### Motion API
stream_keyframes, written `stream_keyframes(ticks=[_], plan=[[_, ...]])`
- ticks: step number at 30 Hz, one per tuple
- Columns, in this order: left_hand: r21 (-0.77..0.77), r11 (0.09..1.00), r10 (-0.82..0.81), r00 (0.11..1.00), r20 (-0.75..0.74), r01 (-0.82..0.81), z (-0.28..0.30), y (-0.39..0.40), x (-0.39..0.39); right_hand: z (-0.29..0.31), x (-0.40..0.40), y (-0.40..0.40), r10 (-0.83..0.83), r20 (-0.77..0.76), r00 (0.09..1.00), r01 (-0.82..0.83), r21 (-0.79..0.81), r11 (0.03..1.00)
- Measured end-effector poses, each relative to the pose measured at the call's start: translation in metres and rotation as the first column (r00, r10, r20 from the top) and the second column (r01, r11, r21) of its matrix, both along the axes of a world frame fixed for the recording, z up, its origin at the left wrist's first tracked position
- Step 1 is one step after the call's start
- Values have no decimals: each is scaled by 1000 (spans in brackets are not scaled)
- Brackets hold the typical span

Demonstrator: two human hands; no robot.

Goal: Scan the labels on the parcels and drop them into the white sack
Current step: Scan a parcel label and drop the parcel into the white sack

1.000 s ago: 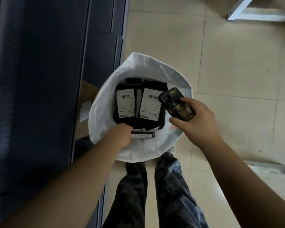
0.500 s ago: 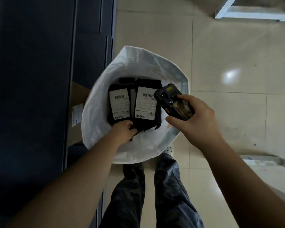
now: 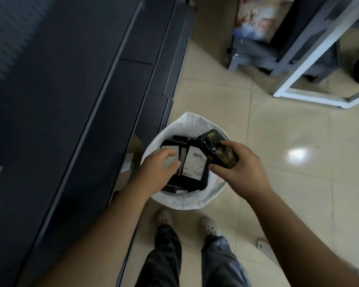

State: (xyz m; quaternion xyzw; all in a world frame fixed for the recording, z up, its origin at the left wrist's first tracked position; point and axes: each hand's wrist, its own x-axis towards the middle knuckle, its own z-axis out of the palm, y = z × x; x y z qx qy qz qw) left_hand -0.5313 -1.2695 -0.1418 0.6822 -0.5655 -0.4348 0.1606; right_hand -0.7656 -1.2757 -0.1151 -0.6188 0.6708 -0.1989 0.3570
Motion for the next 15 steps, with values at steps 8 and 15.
stream_keyframes(ticks=[8,15], plan=[[-360,908,266,959,98,-215,161,60,9,128,23,-14,336,77,939,-310,-238,921],[-620,693,545,831,115,-368,281,150,24,240,77,11,609,149,779,-502,-434,748]])
